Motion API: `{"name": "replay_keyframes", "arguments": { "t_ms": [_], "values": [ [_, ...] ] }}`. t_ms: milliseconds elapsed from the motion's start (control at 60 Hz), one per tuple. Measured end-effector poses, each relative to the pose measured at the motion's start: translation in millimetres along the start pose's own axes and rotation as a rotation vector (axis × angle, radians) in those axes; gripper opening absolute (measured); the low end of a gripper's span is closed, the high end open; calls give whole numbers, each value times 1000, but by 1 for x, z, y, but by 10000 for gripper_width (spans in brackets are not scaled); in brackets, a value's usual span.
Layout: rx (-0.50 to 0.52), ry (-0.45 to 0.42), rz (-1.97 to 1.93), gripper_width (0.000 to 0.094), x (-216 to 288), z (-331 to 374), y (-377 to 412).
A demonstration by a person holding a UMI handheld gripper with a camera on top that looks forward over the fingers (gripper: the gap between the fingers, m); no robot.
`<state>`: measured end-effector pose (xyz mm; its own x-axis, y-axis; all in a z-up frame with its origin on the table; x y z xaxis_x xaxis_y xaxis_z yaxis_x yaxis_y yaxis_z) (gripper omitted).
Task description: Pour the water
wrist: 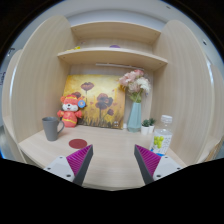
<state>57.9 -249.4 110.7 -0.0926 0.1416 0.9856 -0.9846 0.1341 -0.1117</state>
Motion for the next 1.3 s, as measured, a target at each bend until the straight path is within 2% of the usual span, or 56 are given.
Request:
{"name": "replay_keyframes", "arguments": {
  "t_ms": [167, 317, 633, 767, 867, 933, 1083, 1300],
  "values": [
    [-113, 53, -42, 860, -24, -12, -69],
    [-174, 50, -71, 858, -26, -34, -112],
    [-197, 14, -43, 836, -19, -98, -141],
    [-171, 17, -74, 731, -22, -115, -142],
    [-169, 30, -94, 587, -21, -121, -146],
    [-161, 22, -97, 562, -21, -122, -147],
    [-174, 16, -90, 430, -22, -124, -145],
    [-188, 40, -29, 417, -19, -126, -143]
  ]
}}
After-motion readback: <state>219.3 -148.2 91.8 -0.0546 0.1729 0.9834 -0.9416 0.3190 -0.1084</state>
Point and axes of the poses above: the point between the fingertips, and its own axes, seen from behind it with the camera up: y to the left, x up, z backward, against the way the camera looks, the point moved 10 cm from there along z, backward, against the way the camera looks, and after that the axes turned 8 degrees about -x, right-handed, at the moved point
